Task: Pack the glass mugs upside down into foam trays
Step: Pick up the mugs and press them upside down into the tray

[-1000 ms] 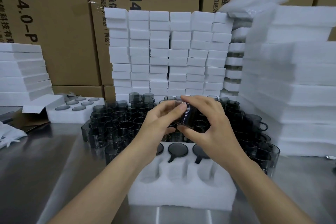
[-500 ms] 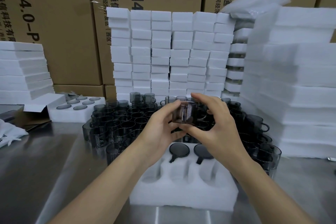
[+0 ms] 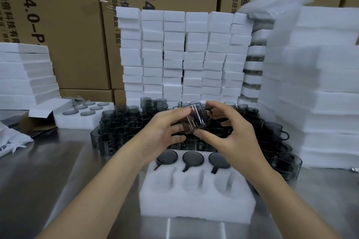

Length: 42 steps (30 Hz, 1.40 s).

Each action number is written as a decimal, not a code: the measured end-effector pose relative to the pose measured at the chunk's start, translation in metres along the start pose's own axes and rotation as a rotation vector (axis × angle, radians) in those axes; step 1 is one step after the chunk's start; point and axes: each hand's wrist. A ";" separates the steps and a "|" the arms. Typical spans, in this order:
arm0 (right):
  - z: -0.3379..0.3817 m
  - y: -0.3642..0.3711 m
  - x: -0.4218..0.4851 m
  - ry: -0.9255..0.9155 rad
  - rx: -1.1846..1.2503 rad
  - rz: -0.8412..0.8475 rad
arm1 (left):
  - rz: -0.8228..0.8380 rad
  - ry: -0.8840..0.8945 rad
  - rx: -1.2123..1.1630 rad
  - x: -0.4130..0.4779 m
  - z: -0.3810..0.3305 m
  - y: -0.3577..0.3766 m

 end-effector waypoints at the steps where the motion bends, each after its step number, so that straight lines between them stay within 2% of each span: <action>1: 0.000 -0.001 -0.001 0.011 0.003 0.030 | 0.023 0.009 0.054 -0.001 -0.002 -0.006; 4: -0.001 -0.004 -0.003 0.034 0.029 0.125 | 0.079 0.020 0.301 -0.009 -0.010 -0.026; 6: -0.002 -0.004 -0.004 0.066 0.037 0.131 | 0.142 -0.026 0.486 -0.015 -0.015 -0.039; 10: -0.006 -0.003 -0.004 0.104 0.027 0.113 | 0.403 -0.216 0.755 -0.029 -0.023 -0.050; 12: -0.007 -0.002 -0.004 0.112 0.020 0.109 | 0.434 -0.247 0.795 -0.033 -0.027 -0.051; 21: -0.008 0.000 -0.005 0.146 -0.011 0.119 | 0.361 -0.287 0.936 -0.038 -0.036 -0.047; 39: -0.016 0.002 -0.006 0.100 -0.059 0.150 | 0.410 -0.375 1.147 -0.035 -0.030 -0.040; 42: -0.016 0.002 -0.006 0.093 -0.063 0.153 | 0.401 -0.335 1.077 -0.035 -0.033 -0.044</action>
Point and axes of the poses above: each hand's wrist, its own x-axis towards the middle knuckle, its own y-axis out of the palm, z = x × y, and after that the axes turned 8 degrees about x, right-handed
